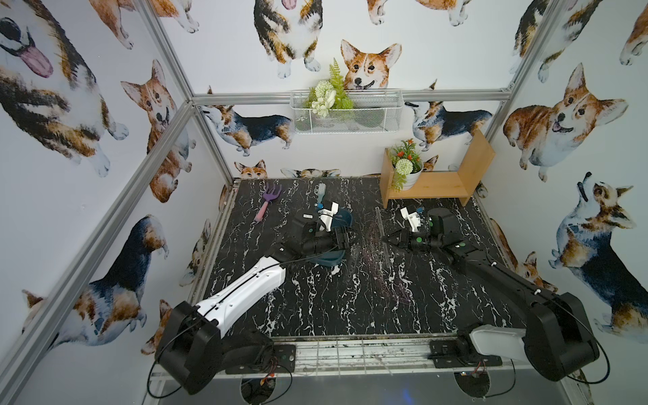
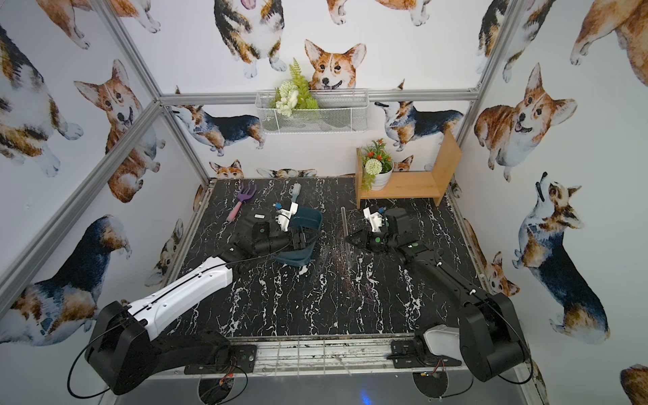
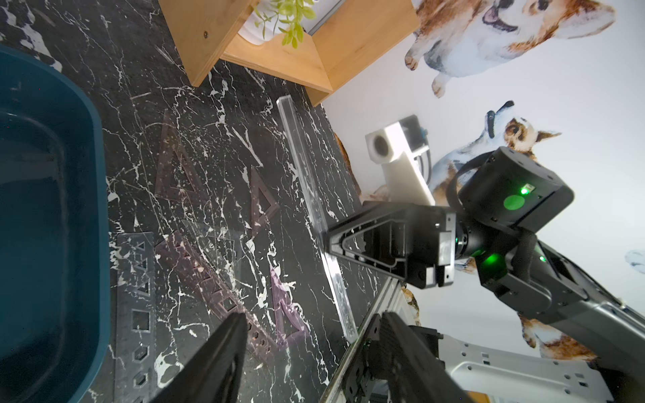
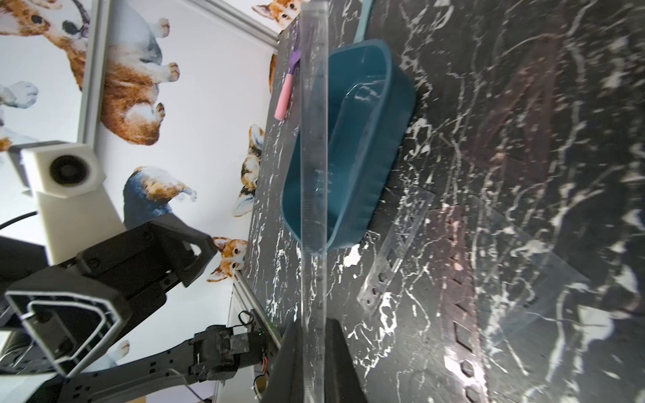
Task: Put the scattered rulers into the storage box
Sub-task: Pick up the ruler from the center of the board.
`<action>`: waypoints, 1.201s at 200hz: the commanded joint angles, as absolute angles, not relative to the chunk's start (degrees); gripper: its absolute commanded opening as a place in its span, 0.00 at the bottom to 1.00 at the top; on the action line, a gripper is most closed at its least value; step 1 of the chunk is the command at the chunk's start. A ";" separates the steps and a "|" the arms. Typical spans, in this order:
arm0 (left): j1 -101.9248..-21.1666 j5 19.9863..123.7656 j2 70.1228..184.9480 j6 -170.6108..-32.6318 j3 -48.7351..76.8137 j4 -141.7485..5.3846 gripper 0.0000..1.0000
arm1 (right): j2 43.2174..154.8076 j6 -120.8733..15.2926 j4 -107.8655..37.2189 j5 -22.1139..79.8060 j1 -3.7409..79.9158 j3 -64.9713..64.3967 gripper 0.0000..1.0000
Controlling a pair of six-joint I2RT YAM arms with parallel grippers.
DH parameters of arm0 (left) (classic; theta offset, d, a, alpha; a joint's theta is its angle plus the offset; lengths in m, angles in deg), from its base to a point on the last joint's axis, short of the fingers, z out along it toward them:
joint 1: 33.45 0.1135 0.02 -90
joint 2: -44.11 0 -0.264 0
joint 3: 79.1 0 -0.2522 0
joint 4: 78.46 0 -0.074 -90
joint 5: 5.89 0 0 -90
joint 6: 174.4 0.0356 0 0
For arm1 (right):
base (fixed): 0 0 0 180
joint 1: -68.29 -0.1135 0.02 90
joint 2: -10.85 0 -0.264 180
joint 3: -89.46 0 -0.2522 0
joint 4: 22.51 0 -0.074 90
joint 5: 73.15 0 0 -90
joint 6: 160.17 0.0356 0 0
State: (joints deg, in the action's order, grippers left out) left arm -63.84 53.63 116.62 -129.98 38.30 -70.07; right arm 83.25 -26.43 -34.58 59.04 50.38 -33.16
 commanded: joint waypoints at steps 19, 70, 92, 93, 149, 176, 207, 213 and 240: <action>-61.87 48.75 115.83 -134.03 40.33 -78.06 0.62 | 84.42 -20.81 -25.88 62.15 47.33 -31.72 0.00; -60.62 46.10 116.12 -138.57 42.97 -85.27 0.61 | 85.66 -16.90 -21.03 62.72 43.98 -30.68 0.00; -60.19 44.94 116.77 -141.72 44.37 -90.20 0.60 | 86.42 -15.24 -18.62 62.90 42.31 -30.33 0.00; -60.18 44.92 116.78 -141.89 44.49 -90.46 0.59 | 86.47 -15.15 -18.57 62.90 42.25 -30.30 0.00; -59.55 43.59 117.15 -145.17 47.09 -95.51 0.56 | 88.23 -13.35 -16.01 63.52 39.71 -28.45 0.00; -59.14 43.11 117.06 -145.97 47.66 -96.60 0.54 | 88.54 -12.92 -15.43 63.77 38.85 -28.00 0.00; -58.68 42.71 116.97 -147.07 48.33 -98.10 0.52 | 88.46 -12.61 -15.02 64.29 38.49 -27.71 0.00; -58.52 42.62 117.03 -147.55 48.52 -98.82 0.51 | 88.48 -12.45 -14.81 64.54 38.42 -27.79 0.00; -57.82 41.57 117.58 -150.91 49.76 -103.85 0.46 | 88.35 -12.17 -14.33 65.16 38.36 -28.06 0.00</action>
